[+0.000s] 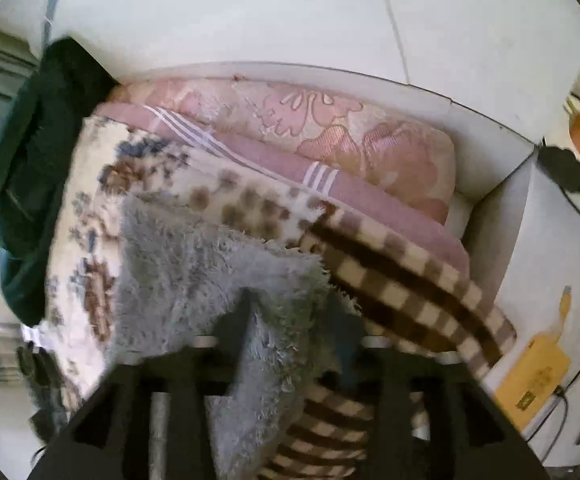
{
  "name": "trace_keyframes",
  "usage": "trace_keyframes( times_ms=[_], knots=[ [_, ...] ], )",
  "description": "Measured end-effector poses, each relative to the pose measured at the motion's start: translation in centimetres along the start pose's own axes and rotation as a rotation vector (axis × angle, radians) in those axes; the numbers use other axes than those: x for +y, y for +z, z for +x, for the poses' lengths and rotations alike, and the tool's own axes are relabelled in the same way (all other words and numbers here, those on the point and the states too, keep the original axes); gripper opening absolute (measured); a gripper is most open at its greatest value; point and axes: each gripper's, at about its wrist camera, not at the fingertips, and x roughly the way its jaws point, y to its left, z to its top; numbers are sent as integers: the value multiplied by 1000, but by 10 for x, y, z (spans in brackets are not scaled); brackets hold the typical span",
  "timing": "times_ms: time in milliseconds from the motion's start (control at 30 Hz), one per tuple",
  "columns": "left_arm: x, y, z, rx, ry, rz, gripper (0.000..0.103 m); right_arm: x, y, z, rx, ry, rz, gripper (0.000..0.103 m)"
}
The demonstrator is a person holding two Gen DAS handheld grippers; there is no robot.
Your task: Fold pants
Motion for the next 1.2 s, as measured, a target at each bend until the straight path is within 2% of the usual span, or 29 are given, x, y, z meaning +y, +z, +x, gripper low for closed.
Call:
trace_keyframes(
  times_ms=[33,133,200,267,300,333,400,467,500,533,567,600,700,733,767,833,867,967,1033,1100,1200],
  knots=[
    [2,1,5,9,0,-4,89,-5,-3,-2,1,28,14,59],
    [13,2,19,33,-17,-30,92,-17,-10,17,75,57,70,60],
    [17,3,23,31,-46,-49,103,-28,-15,32,120,90,120,62],
    [19,5,28,28,-52,-58,103,-34,-17,50,150,149,150,76],
    [18,6,31,31,-44,-58,103,-34,-17,56,145,192,151,89],
    [16,8,35,32,-26,-53,103,-31,-16,59,139,230,142,98],
    [13,6,36,13,2,-40,103,-23,-14,63,135,300,107,98],
    [11,4,37,-5,22,-36,103,-10,-11,67,147,322,53,98],
    [11,4,37,-10,26,-39,103,-6,-11,66,147,317,39,87],
    [10,4,37,-14,30,-39,103,-2,-12,64,136,328,21,48],
    [10,3,37,-14,31,-37,103,4,-11,62,127,275,-24,21],
    [9,4,37,-10,32,-34,103,5,-11,60,122,253,-36,15],
    [11,8,30,15,9,-51,103,-3,-8,42,45,219,9,15],
    [2,8,24,12,-8,-69,103,-4,-7,42,60,208,6,17],
    [2,10,17,2,-26,-85,103,-1,-7,45,110,159,-27,20],
    [-2,15,0,-29,-33,-84,103,1,-7,41,146,84,-53,54],
    [-4,17,-5,-24,-22,-77,103,3,-7,31,138,38,-72,58],
    [-14,30,-22,-48,-12,-63,103,15,0,-11,36,-77,-128,65],
    [-21,39,-33,-77,-7,-48,103,38,12,-35,-33,-82,-189,67],
    [-28,47,-41,-106,20,-27,103,61,25,-33,-10,-87,-242,68],
    [-35,58,-46,-165,68,-6,103,104,50,8,50,-67,-327,68]
  ],
)
